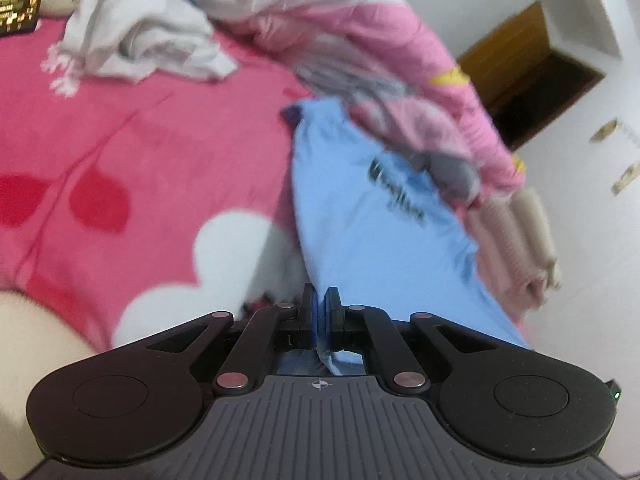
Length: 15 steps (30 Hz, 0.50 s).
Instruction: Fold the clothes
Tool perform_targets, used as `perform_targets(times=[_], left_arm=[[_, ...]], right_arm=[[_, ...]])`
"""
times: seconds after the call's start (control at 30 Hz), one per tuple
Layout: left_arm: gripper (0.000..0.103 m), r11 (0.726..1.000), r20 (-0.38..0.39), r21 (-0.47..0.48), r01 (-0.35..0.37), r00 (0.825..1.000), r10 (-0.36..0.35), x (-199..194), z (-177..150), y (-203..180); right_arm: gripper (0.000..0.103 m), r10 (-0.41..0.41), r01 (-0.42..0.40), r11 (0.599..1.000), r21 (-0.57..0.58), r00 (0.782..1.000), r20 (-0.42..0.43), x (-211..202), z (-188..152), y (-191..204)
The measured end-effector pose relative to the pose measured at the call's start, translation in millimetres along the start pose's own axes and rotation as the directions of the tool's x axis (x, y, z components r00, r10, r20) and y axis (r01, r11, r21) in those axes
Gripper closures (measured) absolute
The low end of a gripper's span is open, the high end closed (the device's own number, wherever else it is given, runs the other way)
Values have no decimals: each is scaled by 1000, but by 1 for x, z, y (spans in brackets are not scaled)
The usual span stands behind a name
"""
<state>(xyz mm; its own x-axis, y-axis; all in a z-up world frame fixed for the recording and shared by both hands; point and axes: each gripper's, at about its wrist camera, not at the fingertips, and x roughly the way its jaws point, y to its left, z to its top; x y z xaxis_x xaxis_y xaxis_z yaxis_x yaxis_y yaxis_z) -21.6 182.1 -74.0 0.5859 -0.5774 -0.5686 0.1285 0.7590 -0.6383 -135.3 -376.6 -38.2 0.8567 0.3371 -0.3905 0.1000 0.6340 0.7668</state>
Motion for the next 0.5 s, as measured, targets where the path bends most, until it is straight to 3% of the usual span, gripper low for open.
perform_targets(times=[0.13,0.2,0.27,0.3,0.33,0.37,0.4,0.5], left_arm=[[99,999,-91,28,-33,995,35,15,-11,5],[97,999,-90,39,-37,995,40,14,-11,7],[93,999,-64,50,-22,998,25,7,-6,8],[85,998,-43,58,-3,999,5,2,-4,8],[69,998,-22,62,8,1000,-7,-1,-1,8],[61,998,-2,66,18,1000,-18,-5,3,9],[52,997,17,70,21,1000,-22,-6,6,9],[50,997,27,71,33,999,-35,6,26,8]], right_arm=[[97,-125,124,992,-8,991,-54,6,-20,-19],[94,-162,162,987,-5,984,-71,7,-21,-23],[82,-180,180,984,-1,982,-66,3,-18,-24],[78,-187,187,982,-3,981,-48,0,-15,-24],[68,-193,193,981,-9,981,-22,-4,-12,-23],[59,-198,198,980,-16,980,4,-8,-9,-22],[58,-200,200,980,-20,979,30,-12,-6,-21],[58,-184,186,982,-17,980,70,-11,8,-22]])
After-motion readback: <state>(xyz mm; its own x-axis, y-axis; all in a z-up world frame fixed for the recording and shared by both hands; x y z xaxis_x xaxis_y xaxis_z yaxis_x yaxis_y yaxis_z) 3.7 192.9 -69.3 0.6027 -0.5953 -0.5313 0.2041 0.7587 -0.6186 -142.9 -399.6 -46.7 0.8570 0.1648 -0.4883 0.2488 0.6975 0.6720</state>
